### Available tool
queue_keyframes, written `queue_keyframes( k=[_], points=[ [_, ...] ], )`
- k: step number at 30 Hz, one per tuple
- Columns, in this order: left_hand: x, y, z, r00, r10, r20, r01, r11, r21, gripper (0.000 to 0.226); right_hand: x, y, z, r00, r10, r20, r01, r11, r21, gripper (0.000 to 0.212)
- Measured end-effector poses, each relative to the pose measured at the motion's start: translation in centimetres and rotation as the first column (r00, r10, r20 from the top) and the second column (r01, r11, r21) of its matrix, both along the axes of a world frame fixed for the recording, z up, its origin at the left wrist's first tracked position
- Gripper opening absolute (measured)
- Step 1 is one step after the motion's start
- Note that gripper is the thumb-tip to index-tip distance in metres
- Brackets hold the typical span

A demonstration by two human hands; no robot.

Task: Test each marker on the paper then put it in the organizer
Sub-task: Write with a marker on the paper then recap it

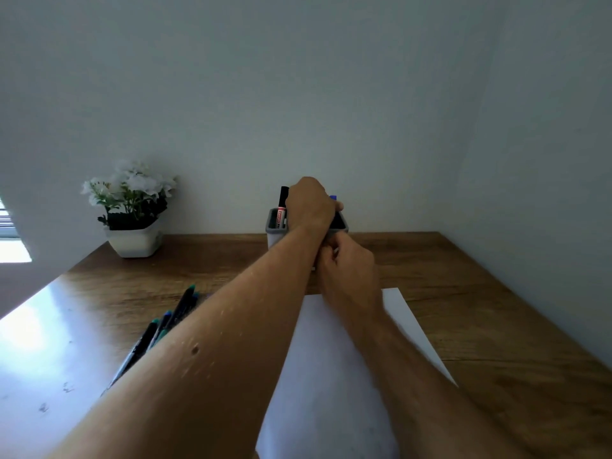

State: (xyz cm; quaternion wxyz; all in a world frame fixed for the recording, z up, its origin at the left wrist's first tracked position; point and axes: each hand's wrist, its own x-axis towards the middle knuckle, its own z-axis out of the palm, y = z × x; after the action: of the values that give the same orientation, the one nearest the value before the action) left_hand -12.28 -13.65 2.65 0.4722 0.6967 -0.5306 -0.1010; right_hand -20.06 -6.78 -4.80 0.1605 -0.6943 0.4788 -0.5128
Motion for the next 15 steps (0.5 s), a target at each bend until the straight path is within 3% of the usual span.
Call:
queue_keyframes(
  k=[8, 15],
  points=[
    [0.7, 6.0, -0.2, 0.996, 0.001, -0.085, -0.016, 0.985, -0.170, 0.012, -0.1, 1.1, 0.5, 0.999, 0.002, -0.047, -0.001, 1.000, 0.031, 0.022],
    [1.9, 11.5, -1.3, 0.999, -0.023, -0.049, 0.014, 0.983, -0.183, 0.018, -0.2, 2.0, 0.7, 0.987, 0.059, -0.147, -0.051, 0.997, 0.056, 0.026]
  ],
)
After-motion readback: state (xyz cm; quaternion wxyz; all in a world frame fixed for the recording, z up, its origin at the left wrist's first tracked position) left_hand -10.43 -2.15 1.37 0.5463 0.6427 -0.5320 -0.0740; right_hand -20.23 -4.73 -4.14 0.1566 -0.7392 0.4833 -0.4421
